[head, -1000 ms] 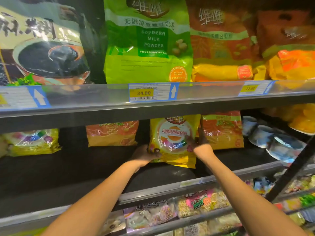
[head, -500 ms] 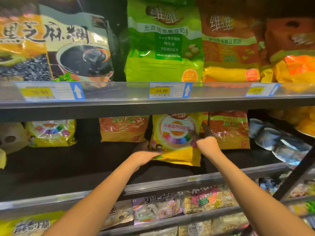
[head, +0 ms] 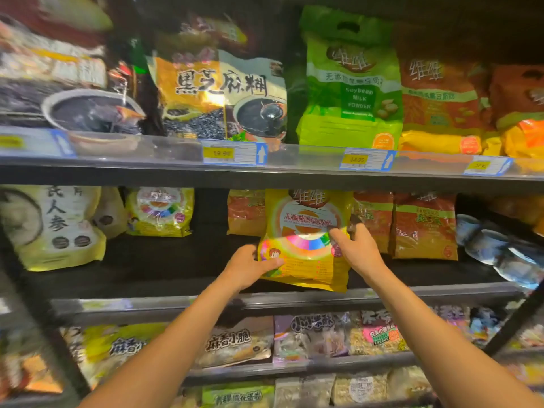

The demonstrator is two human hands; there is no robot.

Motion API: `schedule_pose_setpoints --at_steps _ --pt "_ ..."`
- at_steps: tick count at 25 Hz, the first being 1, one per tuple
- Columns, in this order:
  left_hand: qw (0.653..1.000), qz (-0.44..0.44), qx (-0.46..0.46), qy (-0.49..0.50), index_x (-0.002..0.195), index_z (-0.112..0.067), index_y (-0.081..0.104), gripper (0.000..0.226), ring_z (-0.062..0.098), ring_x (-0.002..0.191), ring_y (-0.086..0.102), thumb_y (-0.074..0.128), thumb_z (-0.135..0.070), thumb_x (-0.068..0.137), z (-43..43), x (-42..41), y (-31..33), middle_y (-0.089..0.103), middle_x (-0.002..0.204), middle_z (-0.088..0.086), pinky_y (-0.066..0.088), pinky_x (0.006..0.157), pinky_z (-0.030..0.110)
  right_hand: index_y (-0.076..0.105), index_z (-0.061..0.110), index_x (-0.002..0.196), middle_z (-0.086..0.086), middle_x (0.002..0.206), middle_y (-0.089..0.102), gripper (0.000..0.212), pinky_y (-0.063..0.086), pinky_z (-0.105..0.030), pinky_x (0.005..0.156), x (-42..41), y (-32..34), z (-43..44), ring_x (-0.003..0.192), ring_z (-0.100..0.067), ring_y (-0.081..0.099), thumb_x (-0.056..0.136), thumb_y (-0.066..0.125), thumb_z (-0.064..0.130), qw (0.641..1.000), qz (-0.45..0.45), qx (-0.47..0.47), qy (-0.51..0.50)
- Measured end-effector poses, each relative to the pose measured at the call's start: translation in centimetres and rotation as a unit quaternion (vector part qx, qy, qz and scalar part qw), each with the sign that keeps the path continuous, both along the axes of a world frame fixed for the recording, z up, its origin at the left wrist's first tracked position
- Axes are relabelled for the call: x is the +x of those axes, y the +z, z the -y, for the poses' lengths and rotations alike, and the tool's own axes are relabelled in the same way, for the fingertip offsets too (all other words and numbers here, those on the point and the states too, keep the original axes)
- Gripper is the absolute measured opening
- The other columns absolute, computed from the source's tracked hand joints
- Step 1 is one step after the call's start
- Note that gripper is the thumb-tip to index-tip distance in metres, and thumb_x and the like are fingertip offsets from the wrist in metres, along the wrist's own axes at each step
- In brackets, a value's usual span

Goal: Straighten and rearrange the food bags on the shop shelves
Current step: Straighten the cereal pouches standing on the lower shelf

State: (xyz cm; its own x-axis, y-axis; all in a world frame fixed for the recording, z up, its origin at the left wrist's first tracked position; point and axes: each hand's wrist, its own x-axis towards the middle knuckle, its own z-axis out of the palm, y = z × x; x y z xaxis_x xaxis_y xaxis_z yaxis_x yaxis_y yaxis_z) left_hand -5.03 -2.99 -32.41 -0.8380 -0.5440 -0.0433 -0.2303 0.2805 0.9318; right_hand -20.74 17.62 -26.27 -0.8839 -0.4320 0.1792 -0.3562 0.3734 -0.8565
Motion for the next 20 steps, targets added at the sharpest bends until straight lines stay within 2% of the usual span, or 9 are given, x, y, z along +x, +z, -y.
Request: schedule_pose_setpoints --at_steps 2,4,7,9,12,15,18,20 --pt "1.000 -0.013 -0.008 0.011 0.101 -0.014 0.075 0.071 0.020 0.097 0.075 0.084 -0.069 0.057 1.1 2.9 -0.2 0.079 0.100 0.003 0.058 0.097 0.049 0.050 0.013 0.100 0.005 0.087 0.055 0.033 0.040 -0.031 0.062 2.7 -0.1 1.1 0.077 -0.009 0.053 0.098 0.064 0.043 1.000 -0.014 -0.009 0.019" --pt "1.000 -0.017 -0.011 0.020 0.100 -0.020 0.077 0.071 0.016 0.098 0.075 0.081 -0.073 0.053 2.1 6.0 -0.6 0.080 0.100 -0.003 0.058 0.097 0.049 0.052 0.014 0.103 0.009 0.091 0.057 0.033 0.045 -0.035 0.070 5.3 -0.3 2.3 0.083 -0.007 0.056 0.099 0.063 0.045 0.999 -0.015 -0.018 0.040" --pt "0.999 -0.014 -0.013 0.032 0.100 -0.022 0.077 0.057 0.013 0.097 0.074 0.084 -0.066 0.064 3.5 10.6 -0.7 0.079 0.100 -0.005 0.059 0.094 0.043 0.059 0.020 0.118 0.011 0.105 0.067 0.033 0.054 -0.040 0.085 8.8 -0.8 4.3 0.100 -0.012 0.065 0.098 0.064 0.046 0.996 -0.010 -0.040 0.076" --pt "0.999 -0.010 -0.010 0.042 0.099 -0.021 0.076 0.040 0.013 0.097 0.072 0.086 -0.053 0.076 4.7 13.8 -1.1 0.078 0.100 -0.005 0.057 0.091 0.038 0.059 0.026 0.128 0.018 0.110 0.068 0.036 0.054 -0.034 0.085 11.5 -1.1 6.0 0.105 -0.008 0.066 0.098 0.065 0.045 0.994 -0.007 -0.046 0.098" --pt "0.998 -0.013 0.001 0.059 0.096 -0.022 0.074 0.031 0.015 0.097 0.073 0.086 -0.045 0.080 6.4 18.4 -1.6 0.078 0.099 -0.004 0.059 0.089 0.039 0.056 0.032 0.127 0.020 0.109 0.065 0.034 0.055 -0.039 0.093 15.6 -1.3 8.5 0.108 -0.013 0.066 0.097 0.067 0.043 0.992 0.005 -0.043 0.118" --pt "0.997 -0.018 0.019 0.069 0.103 -0.020 0.073 0.041 0.014 0.097 0.073 0.085 -0.050 0.078 7.5 22.6 -1.9 0.077 0.104 -0.004 0.062 0.079 0.031 0.053 0.031 0.133 0.021 0.109 0.064 0.041 0.057 -0.046 0.097 19.0 -1.6 10.5 0.107 -0.016 0.066 0.097 0.067 0.043 0.990 0.021 -0.034 0.132" --pt "0.996 -0.009 0.019 0.084 0.102 -0.025 0.073 0.064 0.014 0.101 0.071 0.080 -0.071 0.059 8.8 26.1 -2.5 0.077 0.104 -0.007 0.059 0.090 0.041 0.052 0.032 0.137 0.015 0.116 0.068 0.046 0.057 -0.051 0.096 21.9 -1.9 12.2 0.108 -0.017 0.067 0.095 0.067 0.047 0.987 0.024 -0.029 0.155" --pt "0.996 -0.007 0.020 0.090 0.106 -0.026 0.072 0.063 0.014 0.103 0.070 0.081 -0.070 0.062 9.4 28.1 -2.6 0.076 0.107 -0.007 0.057 0.094 0.042 0.052 0.031 0.138 0.012 0.119 0.068 0.048 0.057 -0.052 0.097 23.3 -2.1 13.2 0.109 -0.017 0.067 0.095 0.067 0.048 0.986 0.029 -0.027 0.162"
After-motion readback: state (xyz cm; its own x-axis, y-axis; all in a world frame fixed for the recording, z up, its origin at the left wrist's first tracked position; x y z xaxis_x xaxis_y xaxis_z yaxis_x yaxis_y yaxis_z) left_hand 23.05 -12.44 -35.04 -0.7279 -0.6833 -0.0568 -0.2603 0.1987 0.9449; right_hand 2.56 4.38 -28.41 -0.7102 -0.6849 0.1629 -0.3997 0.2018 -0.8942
